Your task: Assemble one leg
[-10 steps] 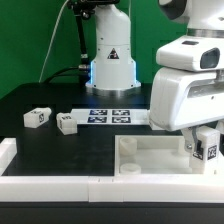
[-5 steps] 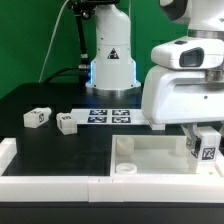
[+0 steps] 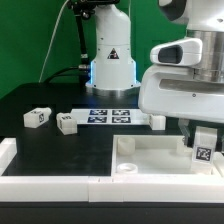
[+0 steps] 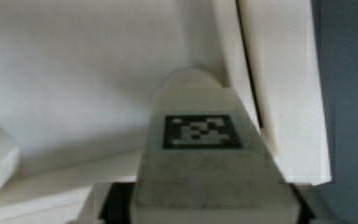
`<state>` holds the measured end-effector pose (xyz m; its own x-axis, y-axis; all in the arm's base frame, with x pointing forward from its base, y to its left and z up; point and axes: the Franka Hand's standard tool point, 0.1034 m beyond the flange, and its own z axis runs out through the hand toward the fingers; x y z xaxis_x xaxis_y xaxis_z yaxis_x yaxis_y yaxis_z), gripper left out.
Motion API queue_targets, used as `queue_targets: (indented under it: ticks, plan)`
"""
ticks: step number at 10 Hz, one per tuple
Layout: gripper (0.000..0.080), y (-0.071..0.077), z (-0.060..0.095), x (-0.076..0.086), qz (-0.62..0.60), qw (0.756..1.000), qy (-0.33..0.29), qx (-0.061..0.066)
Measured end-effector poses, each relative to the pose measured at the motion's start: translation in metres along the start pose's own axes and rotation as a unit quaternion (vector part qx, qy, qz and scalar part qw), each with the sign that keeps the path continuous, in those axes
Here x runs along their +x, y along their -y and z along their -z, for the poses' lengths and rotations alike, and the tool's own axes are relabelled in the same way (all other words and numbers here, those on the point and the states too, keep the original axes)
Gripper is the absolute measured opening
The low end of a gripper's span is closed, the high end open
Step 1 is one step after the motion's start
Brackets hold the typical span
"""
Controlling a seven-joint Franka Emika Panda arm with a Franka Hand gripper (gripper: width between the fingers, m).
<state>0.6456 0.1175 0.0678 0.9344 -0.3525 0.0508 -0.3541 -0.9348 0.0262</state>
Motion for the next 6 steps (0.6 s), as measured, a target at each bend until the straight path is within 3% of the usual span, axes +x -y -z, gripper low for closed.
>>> queue_targets:
  ticks: [3, 6]
  plan:
    - [0.0294, 0.0027, 0.0001, -0.0031, -0.190, 0.982, -0.002, -0.003]
    - [0.0294, 0.0004, -0.0002, -0.0033, -0.318, 0.948, 0.007, 0.004]
